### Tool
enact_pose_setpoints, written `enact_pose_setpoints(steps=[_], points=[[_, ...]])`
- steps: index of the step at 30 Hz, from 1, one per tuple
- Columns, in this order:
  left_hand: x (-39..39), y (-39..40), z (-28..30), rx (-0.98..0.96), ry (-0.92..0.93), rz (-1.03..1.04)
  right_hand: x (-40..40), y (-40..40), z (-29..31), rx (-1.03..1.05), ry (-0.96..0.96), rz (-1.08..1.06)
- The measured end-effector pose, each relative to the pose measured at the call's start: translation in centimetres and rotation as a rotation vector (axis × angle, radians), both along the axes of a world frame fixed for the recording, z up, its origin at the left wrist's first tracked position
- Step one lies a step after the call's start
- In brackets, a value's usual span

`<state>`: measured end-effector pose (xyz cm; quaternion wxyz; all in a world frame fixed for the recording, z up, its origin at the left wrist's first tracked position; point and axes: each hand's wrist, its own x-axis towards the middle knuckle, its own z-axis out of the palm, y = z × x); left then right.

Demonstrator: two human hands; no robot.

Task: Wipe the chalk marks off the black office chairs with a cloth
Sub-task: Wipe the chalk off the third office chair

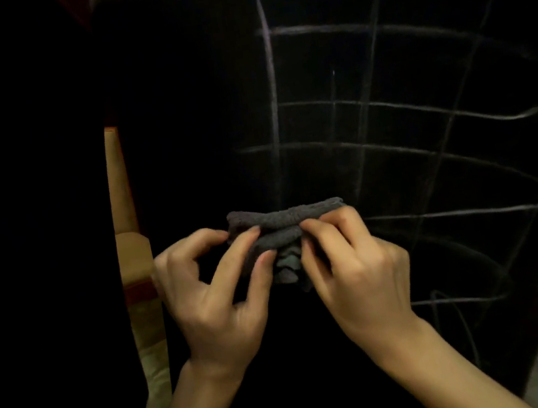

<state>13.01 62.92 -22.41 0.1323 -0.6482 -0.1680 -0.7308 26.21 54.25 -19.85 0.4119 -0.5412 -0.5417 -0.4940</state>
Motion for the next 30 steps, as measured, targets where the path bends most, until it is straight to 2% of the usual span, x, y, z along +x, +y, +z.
enact_pose_setpoints(steps=[3, 6, 9, 14, 20, 24, 30], points=[[0.4, 0.2, 1.5, 0.083, 0.167, -0.031, 0.1, 0.0, 0.4, 0.043, -0.027, -0.016], [0.8, 1.3, 0.9, 0.034, 0.262, -0.044, 0.4, -0.3, 0.0, 0.059, -0.087, -0.087], [0.2, 1.9, 1.1, 0.028, 0.274, -0.063, 1.0, -0.7, 0.1, 0.033, -0.253, -0.151], [0.2, 3.0, 0.3, 0.172, 0.401, 0.052, 1.6, -1.4, 0.9, -0.077, -0.521, -0.162], [0.4, 2.0, 1.5, 0.120, 0.363, 0.050, 1.0, -0.8, 2.0, -0.105, -0.453, -0.105], [-0.2, 2.8, 2.4, 0.186, 0.365, 0.055, 1.1, -0.7, 3.7, -0.047, -0.442, -0.090], [0.5, 3.1, 8.7, 0.245, 0.211, 0.081, 0.6, -0.3, 9.4, 0.116, -0.440, -0.063]])
